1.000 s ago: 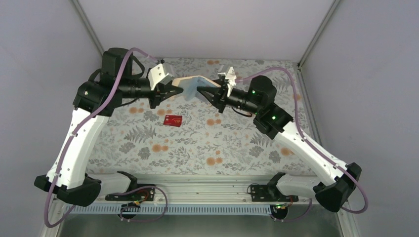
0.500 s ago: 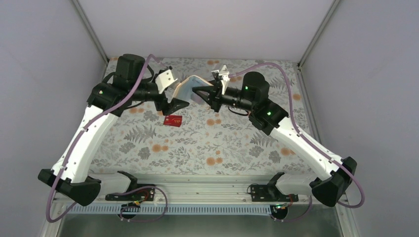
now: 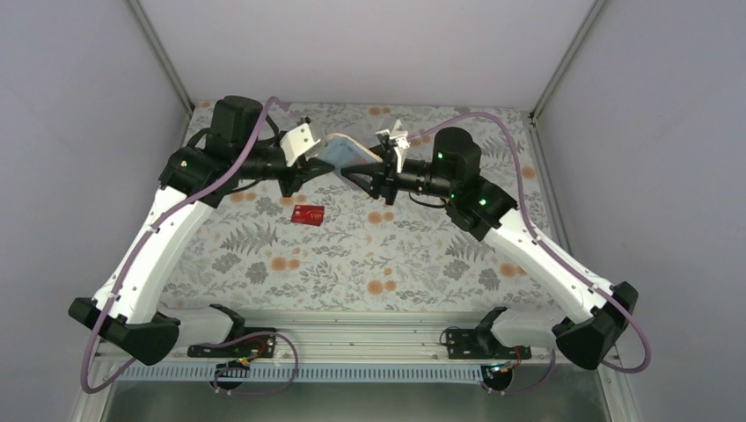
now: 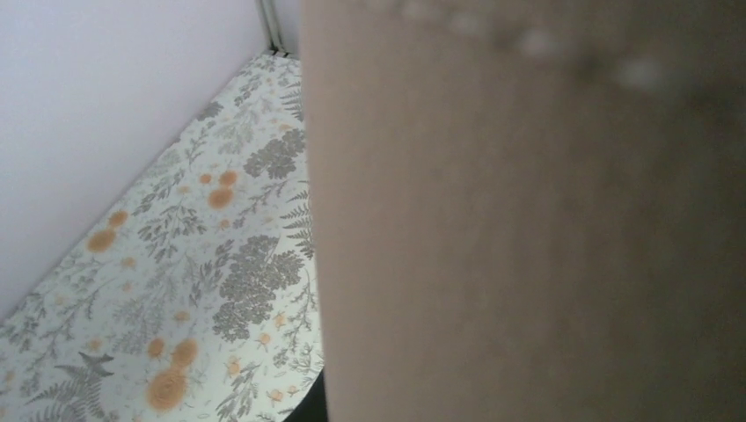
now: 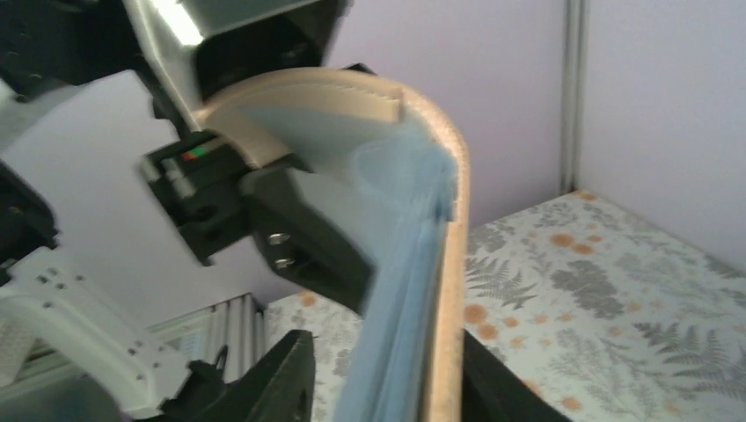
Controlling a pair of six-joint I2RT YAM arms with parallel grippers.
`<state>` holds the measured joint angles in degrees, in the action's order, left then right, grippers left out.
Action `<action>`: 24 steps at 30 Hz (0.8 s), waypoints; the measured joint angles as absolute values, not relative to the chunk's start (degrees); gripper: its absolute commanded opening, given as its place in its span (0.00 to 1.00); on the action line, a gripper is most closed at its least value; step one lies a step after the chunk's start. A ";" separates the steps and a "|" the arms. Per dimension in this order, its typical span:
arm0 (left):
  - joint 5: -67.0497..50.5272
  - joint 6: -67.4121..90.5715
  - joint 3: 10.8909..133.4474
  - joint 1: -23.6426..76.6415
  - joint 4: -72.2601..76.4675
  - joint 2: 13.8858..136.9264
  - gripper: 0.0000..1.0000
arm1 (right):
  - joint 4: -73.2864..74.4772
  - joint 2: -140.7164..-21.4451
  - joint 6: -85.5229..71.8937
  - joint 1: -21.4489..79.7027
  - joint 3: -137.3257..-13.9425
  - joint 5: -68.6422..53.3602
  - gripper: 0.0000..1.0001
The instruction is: Take the credit cards out of the card holder
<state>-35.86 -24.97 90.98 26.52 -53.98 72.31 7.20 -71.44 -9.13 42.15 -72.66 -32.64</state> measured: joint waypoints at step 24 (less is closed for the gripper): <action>-42.70 -25.21 92.42 26.15 -55.42 72.36 0.03 | 14.31 -61.41 0.25 37.04 -64.23 -31.90 0.57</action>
<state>-42.70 -25.21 92.42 26.15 -55.42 72.36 14.31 -61.41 0.25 37.04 -64.23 -31.90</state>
